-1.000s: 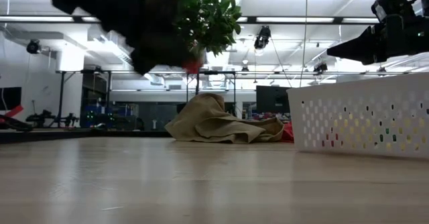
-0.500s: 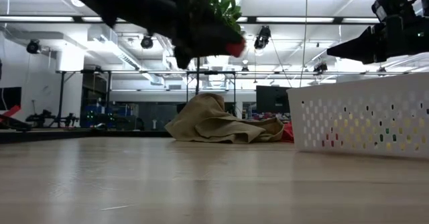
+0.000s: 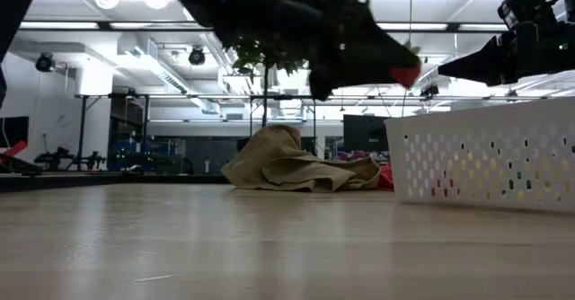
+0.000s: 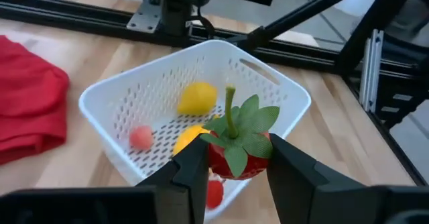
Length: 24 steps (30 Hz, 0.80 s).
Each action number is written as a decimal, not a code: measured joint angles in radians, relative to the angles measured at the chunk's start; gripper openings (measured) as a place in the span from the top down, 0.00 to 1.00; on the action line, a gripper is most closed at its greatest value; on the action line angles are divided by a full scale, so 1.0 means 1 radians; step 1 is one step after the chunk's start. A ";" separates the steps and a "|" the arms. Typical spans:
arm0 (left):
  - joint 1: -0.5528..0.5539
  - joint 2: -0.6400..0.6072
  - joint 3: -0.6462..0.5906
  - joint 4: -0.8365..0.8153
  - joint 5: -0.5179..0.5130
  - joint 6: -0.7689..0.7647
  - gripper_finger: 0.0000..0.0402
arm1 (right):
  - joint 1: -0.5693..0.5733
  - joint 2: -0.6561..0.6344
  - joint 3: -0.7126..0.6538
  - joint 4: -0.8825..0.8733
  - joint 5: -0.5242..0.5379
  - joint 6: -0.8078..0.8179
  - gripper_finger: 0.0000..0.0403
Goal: Pick and placing Produce into tupperware
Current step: Put the red strawberry into the white bin
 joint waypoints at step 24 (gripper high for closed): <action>0.025 0.070 0.103 -0.077 -0.010 0.027 0.61 | 0.000 0.000 0.000 0.000 0.001 -0.006 0.98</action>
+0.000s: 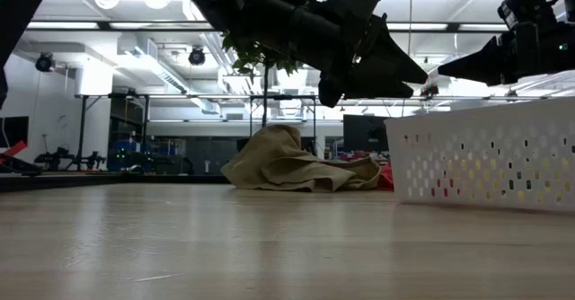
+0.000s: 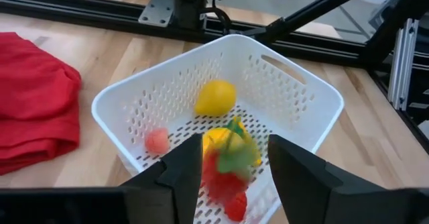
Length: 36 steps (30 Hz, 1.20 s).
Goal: Pick and placing Produce into tupperware
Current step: Put the red strawberry into the white bin, then put the orange carrot into the white bin
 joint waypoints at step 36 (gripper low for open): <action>-0.448 -0.442 -0.034 -1.480 -0.334 -0.869 0.61 | 0.000 0.000 0.001 -0.005 0.007 -0.005 0.98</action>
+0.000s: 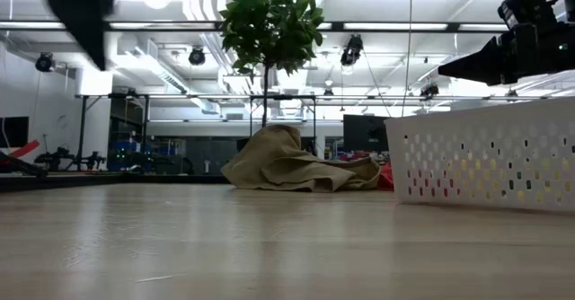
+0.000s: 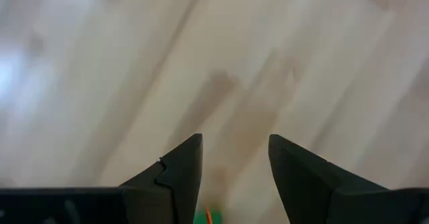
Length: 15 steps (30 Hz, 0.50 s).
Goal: Pick and placing Produce into tupperware
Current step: Put the orange carrot into the white bin
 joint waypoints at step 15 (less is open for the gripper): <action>-0.209 -0.020 -0.080 -0.120 0.230 -0.424 0.61 | 0.000 0.000 0.000 0.006 0.002 -0.005 0.98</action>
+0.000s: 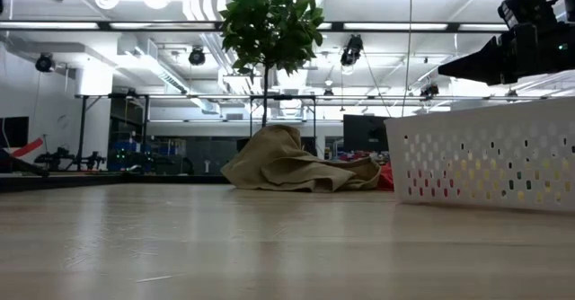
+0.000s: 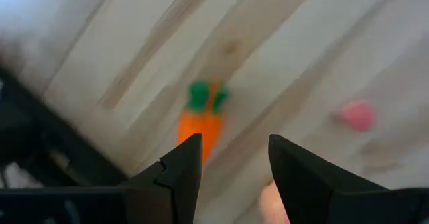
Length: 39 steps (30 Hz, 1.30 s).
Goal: Pick and placing Produce into tupperware
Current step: Put the orange carrot into the white bin
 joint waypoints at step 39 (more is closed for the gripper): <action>0.003 0.001 -0.361 0.269 0.192 -0.049 0.31 | 0.000 0.000 0.000 -0.001 0.026 0.007 0.98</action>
